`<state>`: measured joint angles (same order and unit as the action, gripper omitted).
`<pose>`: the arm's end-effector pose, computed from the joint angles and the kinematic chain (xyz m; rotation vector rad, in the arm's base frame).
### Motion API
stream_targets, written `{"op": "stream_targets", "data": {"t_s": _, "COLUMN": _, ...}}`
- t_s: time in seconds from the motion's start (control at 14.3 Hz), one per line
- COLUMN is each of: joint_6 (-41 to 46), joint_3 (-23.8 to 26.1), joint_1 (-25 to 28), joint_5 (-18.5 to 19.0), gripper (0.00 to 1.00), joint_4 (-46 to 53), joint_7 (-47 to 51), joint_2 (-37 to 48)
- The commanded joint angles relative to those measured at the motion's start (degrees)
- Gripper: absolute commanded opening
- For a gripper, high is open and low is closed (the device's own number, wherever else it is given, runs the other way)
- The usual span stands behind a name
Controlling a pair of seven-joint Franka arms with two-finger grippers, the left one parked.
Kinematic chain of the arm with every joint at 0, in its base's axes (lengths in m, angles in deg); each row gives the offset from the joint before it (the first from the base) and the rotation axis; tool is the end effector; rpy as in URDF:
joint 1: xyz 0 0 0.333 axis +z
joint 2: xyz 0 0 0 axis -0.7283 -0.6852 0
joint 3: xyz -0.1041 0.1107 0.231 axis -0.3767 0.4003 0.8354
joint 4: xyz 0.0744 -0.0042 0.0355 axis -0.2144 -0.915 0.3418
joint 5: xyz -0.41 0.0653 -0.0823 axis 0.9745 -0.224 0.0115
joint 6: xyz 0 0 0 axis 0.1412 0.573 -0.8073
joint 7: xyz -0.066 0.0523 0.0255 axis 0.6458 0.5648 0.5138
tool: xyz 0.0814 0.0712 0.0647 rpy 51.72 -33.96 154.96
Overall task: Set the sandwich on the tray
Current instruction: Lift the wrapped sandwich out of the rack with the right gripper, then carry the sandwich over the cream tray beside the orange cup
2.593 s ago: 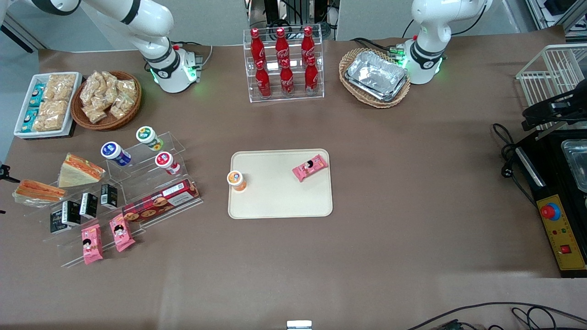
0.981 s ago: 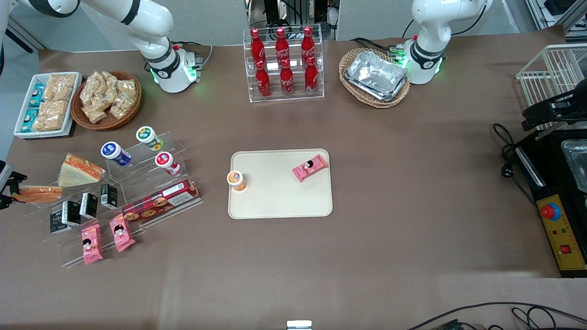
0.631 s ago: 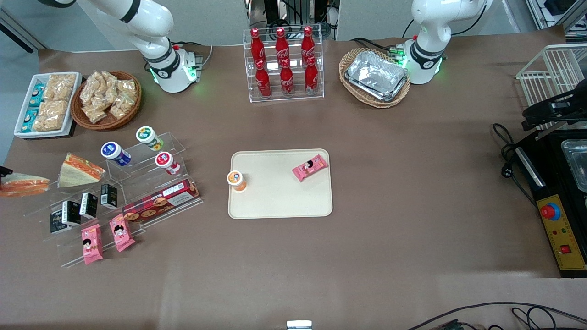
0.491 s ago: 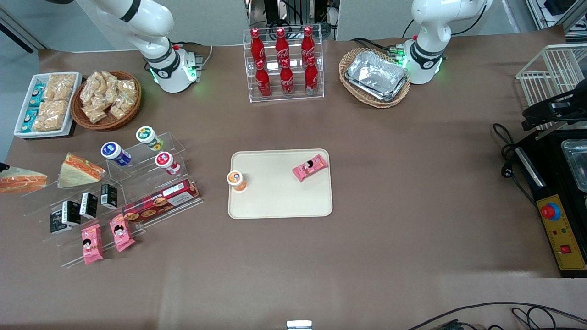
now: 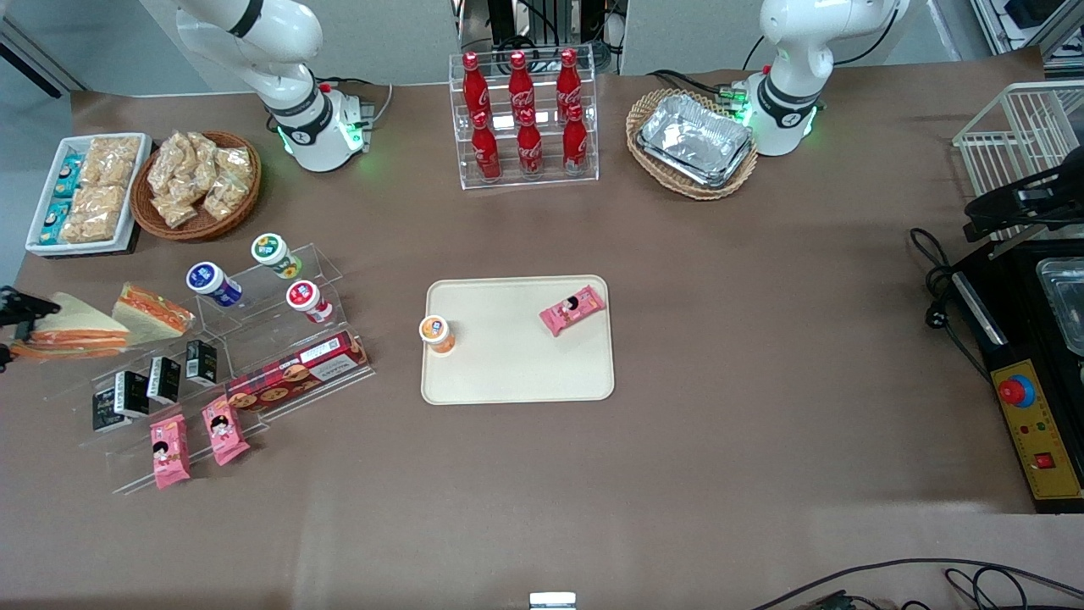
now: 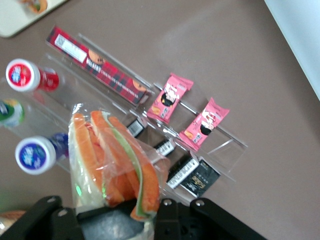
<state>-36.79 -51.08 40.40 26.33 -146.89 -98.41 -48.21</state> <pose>0.6292 -0.1869 0.4753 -2.6841 -1.4882 -0.0538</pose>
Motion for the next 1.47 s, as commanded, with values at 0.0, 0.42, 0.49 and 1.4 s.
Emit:
{"op": "stream_targets", "data": {"t_s": 0.0, "joint_6": 4.5, "joint_3": -0.1, "joint_1": 6.5, "joint_5": 3.8, "gripper": 0.0, "joint_4": 0.7, "joint_7": 15.7, "joint_2": 1.9}}
{"op": "stream_targets", "data": {"t_s": 0.42, "joint_6": 9.1, "joint_3": 0.0, "joint_1": 16.4, "joint_5": 4.1, "gripper": 0.0, "joint_4": 0.6, "joint_7": 40.1, "joint_2": 2.7}}
{"op": "stream_targets", "data": {"t_s": 0.49, "joint_6": 9.4, "joint_3": -0.1, "joint_1": 18.5, "joint_5": 4.0, "gripper": 0.0, "joint_4": 0.6, "joint_7": 43.9, "joint_2": 2.7}}
{"op": "stream_targets", "data": {"t_s": 1.4, "joint_6": 10.4, "joint_3": 0.3, "joint_1": 37.9, "joint_5": 3.0, "gripper": 0.0, "joint_4": -0.1, "joint_7": 95.2, "joint_2": 1.2}}
